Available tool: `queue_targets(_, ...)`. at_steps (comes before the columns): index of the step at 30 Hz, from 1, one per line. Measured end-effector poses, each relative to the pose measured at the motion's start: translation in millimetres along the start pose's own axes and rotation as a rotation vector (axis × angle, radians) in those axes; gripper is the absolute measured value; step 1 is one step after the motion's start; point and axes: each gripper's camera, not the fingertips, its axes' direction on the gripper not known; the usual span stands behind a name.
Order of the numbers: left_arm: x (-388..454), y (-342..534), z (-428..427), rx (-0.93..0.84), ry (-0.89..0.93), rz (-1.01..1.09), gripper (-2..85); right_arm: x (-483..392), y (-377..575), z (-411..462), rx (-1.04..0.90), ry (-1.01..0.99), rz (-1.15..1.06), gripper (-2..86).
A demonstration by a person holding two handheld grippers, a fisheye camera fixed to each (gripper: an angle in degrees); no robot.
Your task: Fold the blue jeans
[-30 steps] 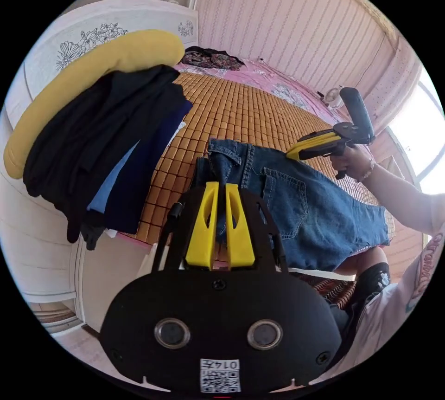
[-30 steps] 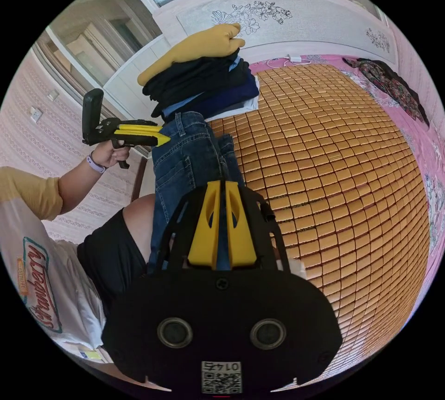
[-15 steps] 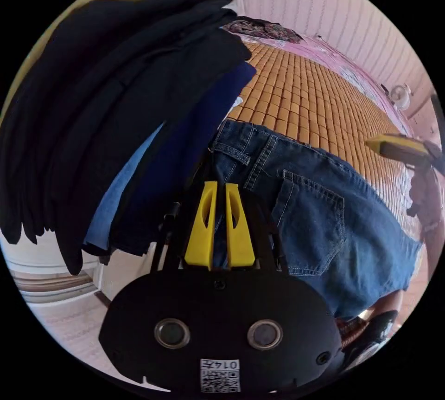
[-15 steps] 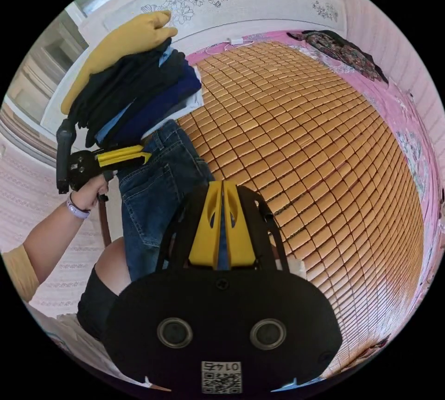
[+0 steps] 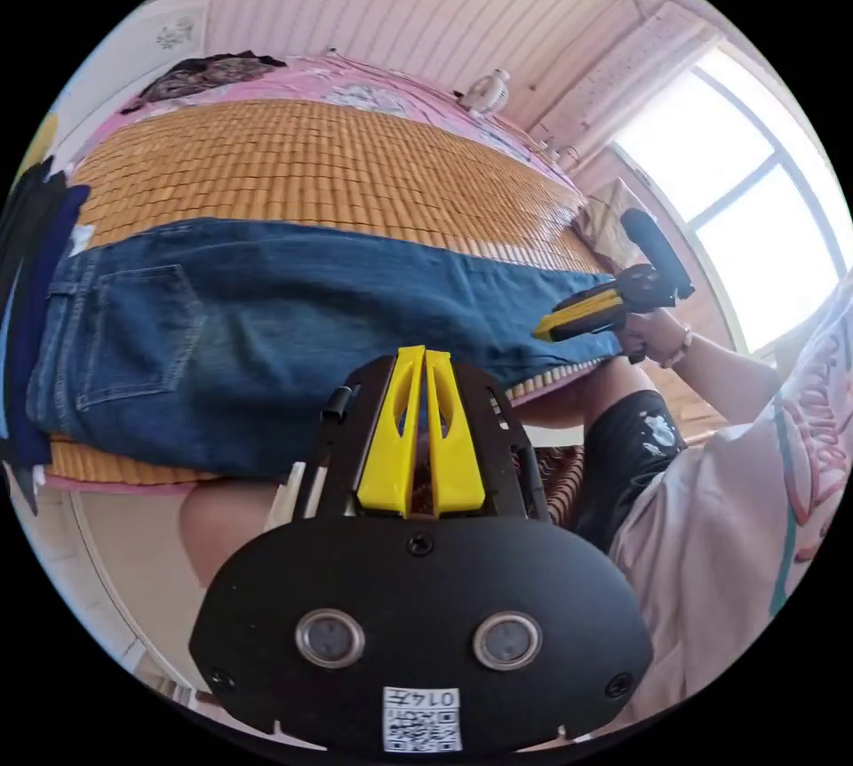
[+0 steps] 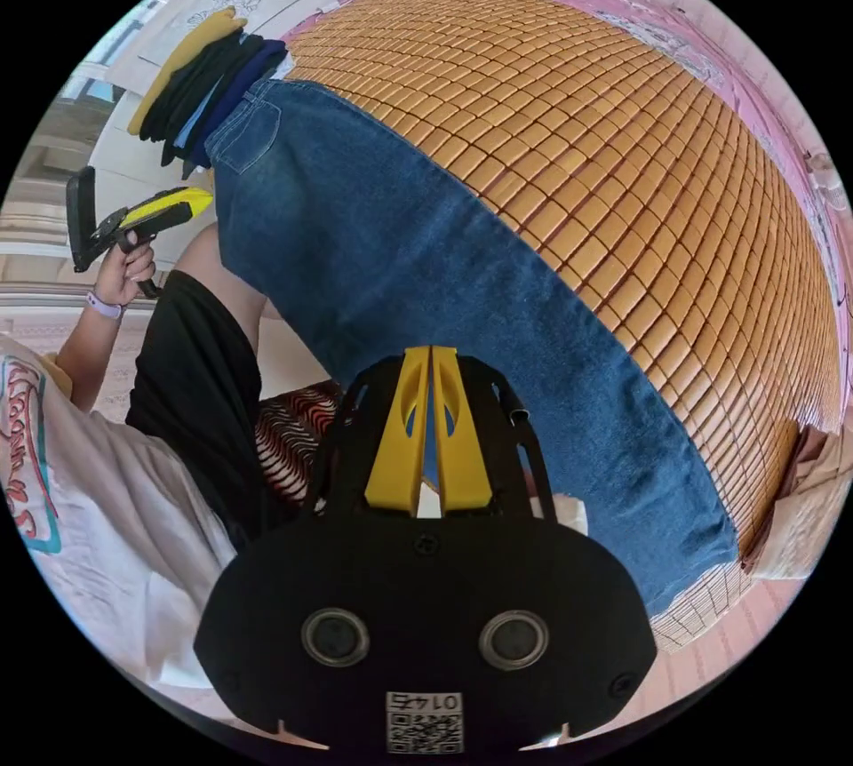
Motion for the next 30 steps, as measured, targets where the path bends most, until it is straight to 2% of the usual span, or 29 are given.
queue_targets(2, 28, -17, 31, -0.067, -0.041, 0.084, -1.0, -30, 15, 14, -0.025, 0.007, -0.033, -0.6)
queue_targets(4, 48, -28, 60, -0.166, -0.12, 0.149, -1.0, -38, 22, 29, -0.059, 0.116, -0.025, -0.8)
queue_targets(6, 63, -30, 86, -0.272, -0.197, 0.23, -1.0, -39, 27, 24, -0.019, 0.108, -0.017, -0.9)
queue_targets(9, 70, -32, 86, -0.29, -0.219, 0.262, -1.0, -30, 22, 13, -0.099, 0.037, -0.012, -1.0)
queue_targets(13, 69, -35, 87, -0.296, -0.191, 0.222, -1.0, -18, -6, -23, 0.045, 0.028, -0.008, -0.9)
queue_targets(17, 76, -37, 92, -0.295, -0.22, 0.222, -1.0, -17, -61, -28, 0.066, 0.196, -0.044, -0.9)
queue_targets(19, 79, -39, 95, -0.297, -0.243, 0.227, -1.0, -10, -82, -7, -0.042, 0.228, -0.064, -0.9)
queue_targets(22, 84, -43, 98, -0.296, -0.257, 0.232, -1.0, 0, -94, -15, -0.119, 0.168, -0.074, -1.0)
queue_targets(25, 84, -46, 99, -0.29, -0.253, 0.229, -1.0, 11, -90, -28, -0.008, 0.225, -0.014, -1.0)
queue_targets(30, 77, -55, 93, -0.26, -0.174, 0.19, -1.0, 41, -56, -38, 0.105, 0.054, 0.067, -0.9)
